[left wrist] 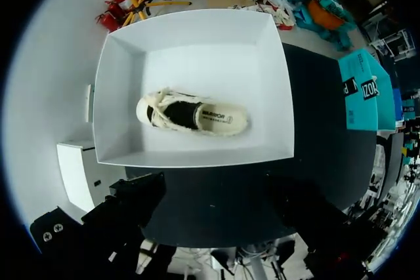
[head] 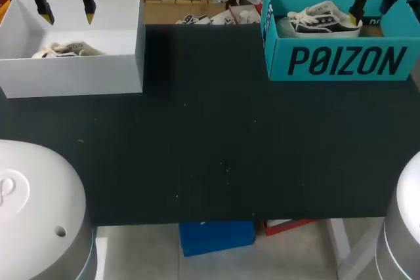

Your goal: Take the shoe out of the shoebox, open the shoe tongue, remove and reinsert the insole, then place the shoe into the shoebox

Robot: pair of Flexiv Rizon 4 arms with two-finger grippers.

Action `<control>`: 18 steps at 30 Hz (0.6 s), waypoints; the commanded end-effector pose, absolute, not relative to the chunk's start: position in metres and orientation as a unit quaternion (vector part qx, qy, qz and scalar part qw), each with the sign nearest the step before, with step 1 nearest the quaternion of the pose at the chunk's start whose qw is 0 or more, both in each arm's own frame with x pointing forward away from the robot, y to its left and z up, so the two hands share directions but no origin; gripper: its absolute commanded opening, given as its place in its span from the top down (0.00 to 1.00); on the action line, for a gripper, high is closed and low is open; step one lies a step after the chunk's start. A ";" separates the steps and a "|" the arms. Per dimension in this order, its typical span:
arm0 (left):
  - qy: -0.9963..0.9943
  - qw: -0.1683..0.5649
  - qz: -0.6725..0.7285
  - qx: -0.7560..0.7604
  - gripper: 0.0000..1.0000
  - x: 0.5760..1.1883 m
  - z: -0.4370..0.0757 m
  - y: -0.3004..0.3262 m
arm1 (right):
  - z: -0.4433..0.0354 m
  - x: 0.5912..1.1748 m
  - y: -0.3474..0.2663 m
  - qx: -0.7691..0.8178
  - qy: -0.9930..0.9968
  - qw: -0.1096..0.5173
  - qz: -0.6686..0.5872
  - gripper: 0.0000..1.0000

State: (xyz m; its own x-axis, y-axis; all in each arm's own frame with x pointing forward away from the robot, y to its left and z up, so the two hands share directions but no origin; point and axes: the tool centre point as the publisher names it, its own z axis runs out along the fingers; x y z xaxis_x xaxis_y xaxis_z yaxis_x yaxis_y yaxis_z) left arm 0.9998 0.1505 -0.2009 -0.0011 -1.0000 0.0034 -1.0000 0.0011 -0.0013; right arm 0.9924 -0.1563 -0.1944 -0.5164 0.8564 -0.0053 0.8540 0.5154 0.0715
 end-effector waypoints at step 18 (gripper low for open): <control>-0.707 0.000 0.001 0.707 0.00 1.000 -0.200 0.150 | -0.195 1.012 -0.142 0.291 0.954 0.067 0.026 0.00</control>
State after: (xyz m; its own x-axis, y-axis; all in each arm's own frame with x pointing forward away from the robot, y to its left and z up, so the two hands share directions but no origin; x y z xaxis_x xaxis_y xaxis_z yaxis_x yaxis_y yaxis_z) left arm 0.9998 0.1505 -0.2010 -0.0010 -1.0000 0.0033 -1.0000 0.0010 -0.0017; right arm 1.0072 -0.1493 -0.1925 -0.8013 0.5887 -0.1061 0.5808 0.8082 0.0974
